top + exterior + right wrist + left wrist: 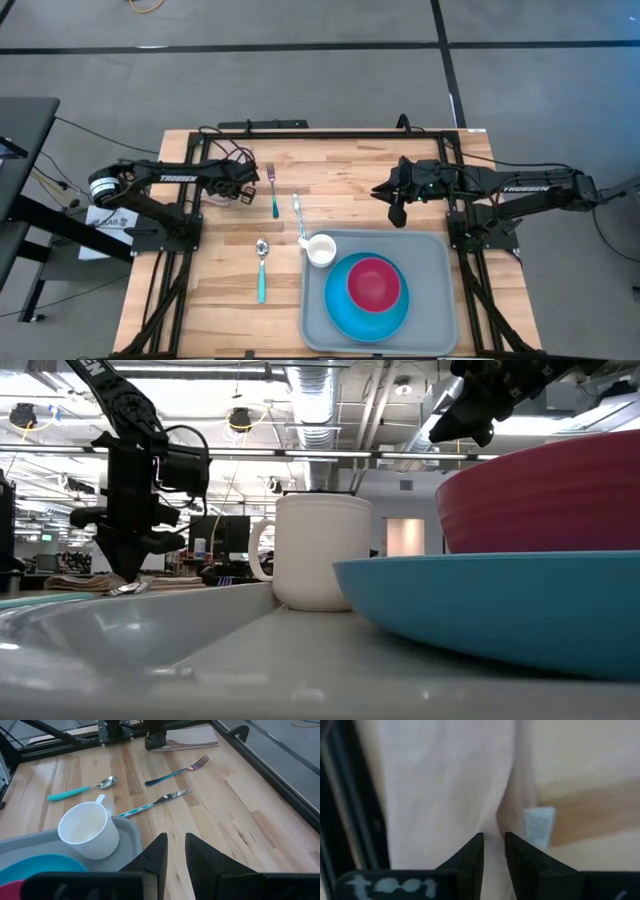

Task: Set up tray
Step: Put the brown napkin on the gray tray

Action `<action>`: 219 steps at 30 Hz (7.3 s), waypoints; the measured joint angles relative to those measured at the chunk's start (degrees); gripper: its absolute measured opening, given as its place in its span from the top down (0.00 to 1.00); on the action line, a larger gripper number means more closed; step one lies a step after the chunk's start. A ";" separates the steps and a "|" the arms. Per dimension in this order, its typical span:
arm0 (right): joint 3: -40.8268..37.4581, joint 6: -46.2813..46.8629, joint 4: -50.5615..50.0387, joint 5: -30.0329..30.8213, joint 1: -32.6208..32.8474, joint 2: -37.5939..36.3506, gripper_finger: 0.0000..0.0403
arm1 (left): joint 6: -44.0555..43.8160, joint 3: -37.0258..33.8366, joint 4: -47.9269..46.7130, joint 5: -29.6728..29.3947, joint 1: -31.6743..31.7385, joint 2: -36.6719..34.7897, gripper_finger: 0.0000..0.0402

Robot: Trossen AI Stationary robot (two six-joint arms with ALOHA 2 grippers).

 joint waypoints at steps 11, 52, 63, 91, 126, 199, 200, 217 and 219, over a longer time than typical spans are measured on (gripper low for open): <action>0.00 -0.02 -0.01 -0.04 0.07 0.00 0.85 | 5.97 -0.07 -0.61 2.93 -0.09 0.00 0.83; 0.02 -0.02 0.01 -0.04 0.07 0.07 0.85 | 7.62 3.76 6.63 8.64 -1.78 4.44 0.57; 0.02 3.27 0.34 -0.02 0.17 0.13 0.85 | 2.57 -0.65 10.51 5.57 -4.07 4.46 0.57; 1.50 9.67 7.87 1.46 -8.01 20.76 0.85 | 2.21 10.41 4.84 4.75 -20.70 -0.10 0.99; 6.41 -31.70 40.92 -7.30 0.08 38.44 0.49 | 2.82 18.33 6.12 6.40 -31.33 -3.13 1.00; 27.71 -40.30 14.24 20.01 10.46 50.45 0.98 | 12.66 34.39 -0.81 12.24 -41.71 -3.09 0.94; 27.71 -41.56 12.96 21.86 10.87 50.45 0.99 | 13.61 34.39 -0.81 12.17 -41.90 -3.08 0.92; 27.65 -34.80 -8.36 48.39 14.88 36.51 0.98 | 8.22 34.39 -1.26 11.64 -43.26 -3.08 0.66; 27.65 -29.32 -12.06 48.26 15.30 32.52 0.99 | 8.14 34.39 -1.35 11.72 -43.28 -3.08 0.67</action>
